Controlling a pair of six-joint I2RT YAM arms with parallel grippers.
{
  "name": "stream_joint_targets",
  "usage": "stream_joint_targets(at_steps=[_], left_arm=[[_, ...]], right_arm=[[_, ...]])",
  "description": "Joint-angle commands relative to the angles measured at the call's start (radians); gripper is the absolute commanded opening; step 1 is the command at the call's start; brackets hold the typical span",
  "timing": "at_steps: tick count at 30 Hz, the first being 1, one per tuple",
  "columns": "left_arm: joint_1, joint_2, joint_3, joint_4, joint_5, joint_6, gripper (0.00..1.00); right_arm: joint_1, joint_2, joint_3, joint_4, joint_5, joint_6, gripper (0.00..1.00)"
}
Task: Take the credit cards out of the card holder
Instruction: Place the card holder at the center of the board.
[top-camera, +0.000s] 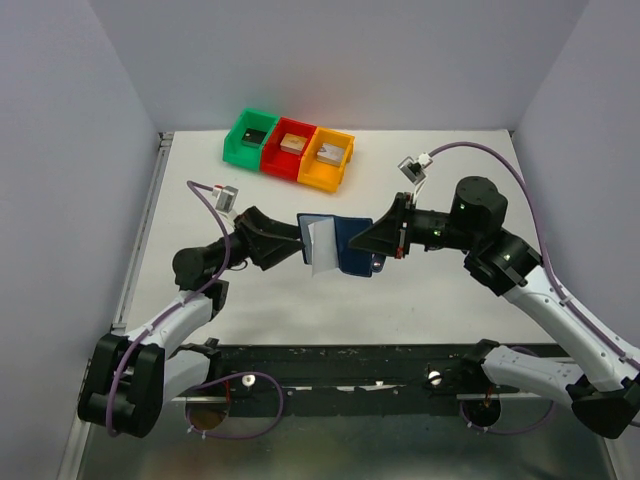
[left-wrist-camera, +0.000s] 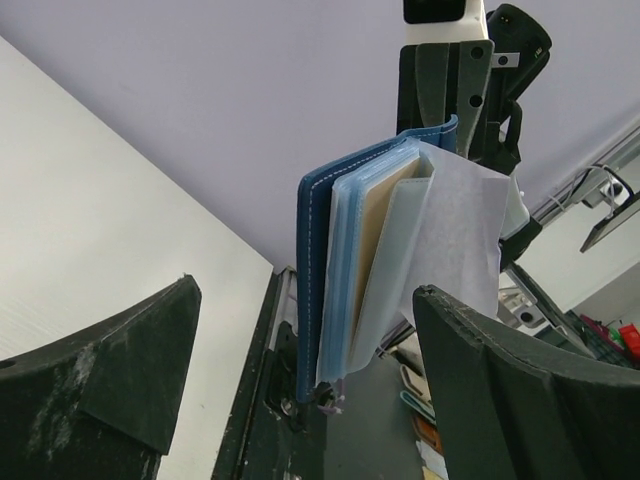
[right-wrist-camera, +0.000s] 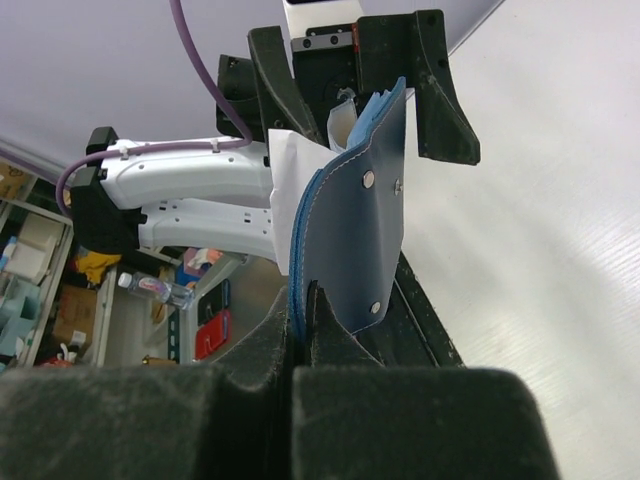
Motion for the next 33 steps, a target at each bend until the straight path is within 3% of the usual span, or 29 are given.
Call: stream_joint_targets(at_steps=[1,22,33], left_arm=[[-0.017,-0.002,0.035,0.283,0.032,-0.019,0.96],[-0.025,-0.024,0.07,0.284,0.049,-0.037,0.45],[-0.025,-0.039,0.079,0.26,0.057,-0.028,0.42]], right_arm=[[-0.012,0.004,-0.011,0.07,-0.043,0.022,0.0],[-0.058,0.012,-0.077,0.108,-0.063,0.041,0.0],[-0.087,0.003,-0.112,0.13,-0.083,0.047,0.0]])
